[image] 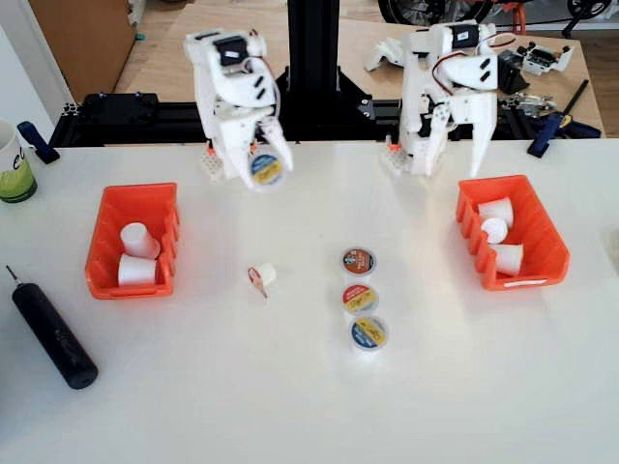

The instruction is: Sort the coffee pods, blue into left, red into right

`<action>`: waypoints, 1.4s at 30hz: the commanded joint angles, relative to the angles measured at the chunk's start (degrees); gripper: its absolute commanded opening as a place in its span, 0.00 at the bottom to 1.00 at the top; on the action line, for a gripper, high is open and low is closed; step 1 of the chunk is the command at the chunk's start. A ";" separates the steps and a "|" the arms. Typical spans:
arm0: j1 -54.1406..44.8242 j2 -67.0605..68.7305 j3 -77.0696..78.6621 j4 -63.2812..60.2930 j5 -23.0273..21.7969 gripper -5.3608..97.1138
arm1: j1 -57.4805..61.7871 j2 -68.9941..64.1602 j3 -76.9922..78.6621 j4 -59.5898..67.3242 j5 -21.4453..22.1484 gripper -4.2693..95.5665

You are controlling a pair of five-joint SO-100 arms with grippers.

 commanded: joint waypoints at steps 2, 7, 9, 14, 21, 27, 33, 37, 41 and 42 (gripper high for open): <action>13.36 2.11 3.69 -13.27 -11.07 0.26 | 3.08 0.70 0.53 -0.79 -2.29 0.32; 27.69 2.11 7.47 -22.94 -27.51 0.25 | 7.47 0.70 1.05 -0.53 -5.63 0.32; 32.08 2.11 7.65 -24.17 -32.43 0.25 | 8.79 0.70 1.41 -0.70 -6.50 0.32; 41.13 2.55 7.82 -24.43 -41.31 0.25 | 11.07 0.62 3.16 -3.08 -7.38 0.32; 43.77 10.20 17.67 -27.33 -48.16 0.25 | 12.83 0.62 5.89 -6.68 -7.47 0.32; 44.21 20.83 32.34 -36.04 -56.78 0.25 | 17.40 0.62 10.90 -13.89 -10.63 0.32; 45.88 22.41 32.08 -33.93 -70.84 0.26 | 21.62 0.62 13.80 -17.40 -5.01 0.33; 45.53 21.09 30.15 -33.75 -72.25 0.25 | 21.71 0.53 13.45 -20.83 -1.67 0.36; 45.18 21.09 29.09 -31.29 -71.63 0.26 | 21.36 0.18 13.27 -20.65 2.37 0.36; 45.18 21.09 29.09 -31.20 -71.54 0.26 | 21.36 0.18 13.18 -20.39 2.90 0.36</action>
